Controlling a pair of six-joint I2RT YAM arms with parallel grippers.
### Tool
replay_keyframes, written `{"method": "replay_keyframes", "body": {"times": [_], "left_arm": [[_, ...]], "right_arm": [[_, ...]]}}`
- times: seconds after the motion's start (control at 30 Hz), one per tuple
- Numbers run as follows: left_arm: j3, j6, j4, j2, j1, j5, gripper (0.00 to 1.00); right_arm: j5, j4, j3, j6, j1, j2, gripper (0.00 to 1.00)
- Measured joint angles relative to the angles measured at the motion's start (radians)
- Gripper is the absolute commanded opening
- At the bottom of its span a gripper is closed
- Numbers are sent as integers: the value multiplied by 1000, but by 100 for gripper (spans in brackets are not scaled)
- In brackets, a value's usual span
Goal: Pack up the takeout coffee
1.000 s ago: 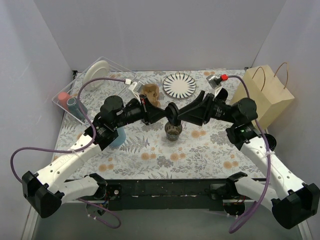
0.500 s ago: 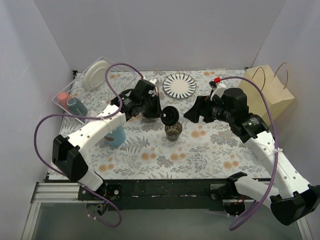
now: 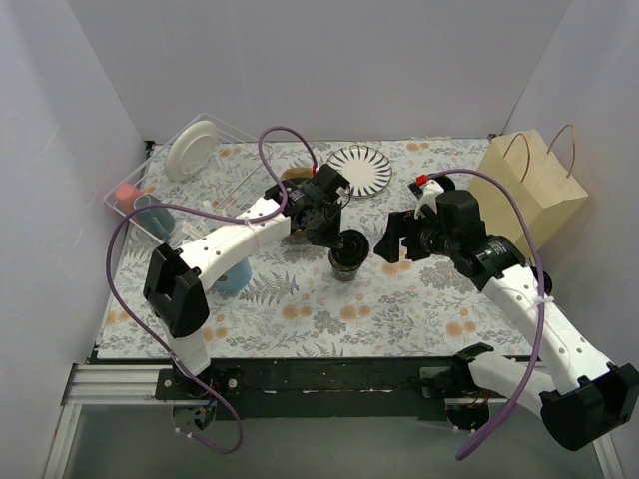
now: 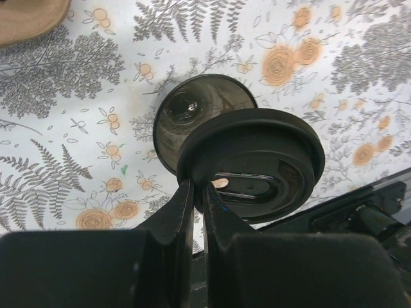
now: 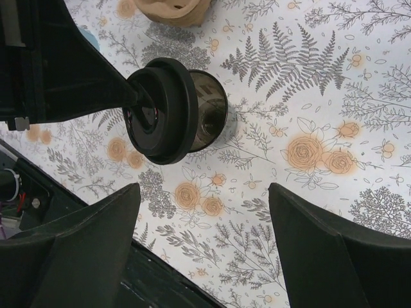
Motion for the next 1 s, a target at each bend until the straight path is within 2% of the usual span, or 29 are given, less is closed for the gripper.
{"method": "replay_keyframes", "body": {"times": [0.5, 1.0], "left_arm": [[142, -7, -121, 108, -4, -87, 3], [170, -6, -175, 173, -8, -93, 6]], "right_arm": [[0, 9, -35, -33, 0, -37, 87], [16, 8, -44, -58, 0, -37, 88]]}}
